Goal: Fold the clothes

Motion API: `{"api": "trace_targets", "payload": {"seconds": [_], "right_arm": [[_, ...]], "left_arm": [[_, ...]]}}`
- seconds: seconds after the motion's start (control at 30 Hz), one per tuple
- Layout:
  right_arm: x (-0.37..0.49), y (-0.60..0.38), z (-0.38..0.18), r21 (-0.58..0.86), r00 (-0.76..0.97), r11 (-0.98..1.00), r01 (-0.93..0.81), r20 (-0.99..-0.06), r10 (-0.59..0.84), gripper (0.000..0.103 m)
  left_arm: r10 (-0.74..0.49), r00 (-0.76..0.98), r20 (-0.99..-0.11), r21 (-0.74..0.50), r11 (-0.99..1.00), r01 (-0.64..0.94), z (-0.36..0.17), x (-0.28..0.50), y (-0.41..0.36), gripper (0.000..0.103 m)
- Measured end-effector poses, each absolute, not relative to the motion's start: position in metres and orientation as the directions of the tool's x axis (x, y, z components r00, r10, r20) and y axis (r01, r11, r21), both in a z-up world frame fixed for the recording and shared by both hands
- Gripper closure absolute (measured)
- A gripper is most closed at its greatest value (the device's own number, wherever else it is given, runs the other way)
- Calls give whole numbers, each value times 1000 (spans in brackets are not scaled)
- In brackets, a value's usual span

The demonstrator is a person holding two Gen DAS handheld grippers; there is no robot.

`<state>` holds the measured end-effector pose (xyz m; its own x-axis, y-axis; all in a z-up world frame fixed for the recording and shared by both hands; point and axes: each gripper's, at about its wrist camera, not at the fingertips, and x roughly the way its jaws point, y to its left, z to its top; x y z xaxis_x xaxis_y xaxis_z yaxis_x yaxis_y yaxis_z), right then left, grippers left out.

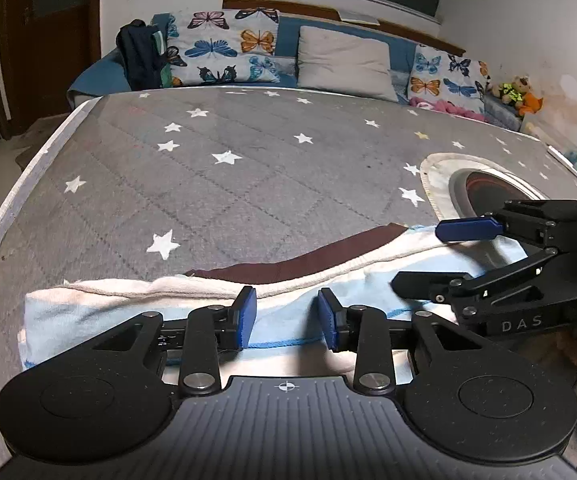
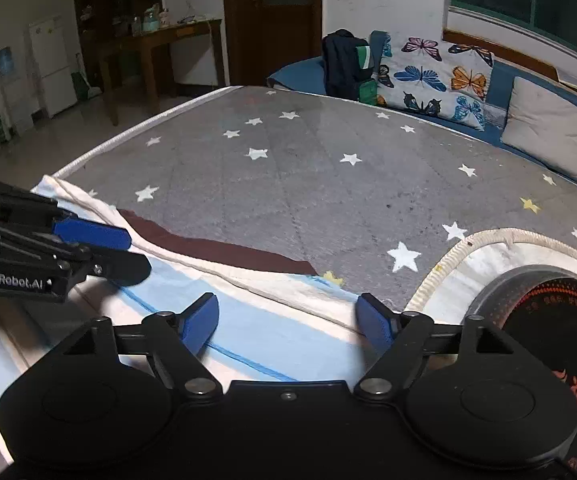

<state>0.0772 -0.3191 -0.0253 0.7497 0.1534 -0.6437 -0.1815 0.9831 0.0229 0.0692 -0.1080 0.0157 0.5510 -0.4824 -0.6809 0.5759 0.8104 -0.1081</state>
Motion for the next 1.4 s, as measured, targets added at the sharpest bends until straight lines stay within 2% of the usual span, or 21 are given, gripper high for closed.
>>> {"api": "trace_targets", "payload": {"seconds": [0.2, 1.03, 1.3, 1.4], "right_arm": [[78, -308, -30, -15, 751, 982, -187, -647, 133, 14], [-2, -349, -27, 6, 744, 986, -168, -656, 131, 14], [-37, -341, -13, 41, 760, 973, -229, -617, 205, 14], [-49, -341, -15, 61, 750, 969, -239, -622, 224, 14]], "left_arm": [[-443, 577, -686, -37, 814, 580, 12, 65, -114, 67], [-378, 647, -663, -28, 875, 483, 24, 33, -50, 63], [-388, 663, -641, -20, 871, 491, 33, -9, -29, 60], [-360, 669, -650, 20, 872, 490, 27, -24, -24, 59]]}}
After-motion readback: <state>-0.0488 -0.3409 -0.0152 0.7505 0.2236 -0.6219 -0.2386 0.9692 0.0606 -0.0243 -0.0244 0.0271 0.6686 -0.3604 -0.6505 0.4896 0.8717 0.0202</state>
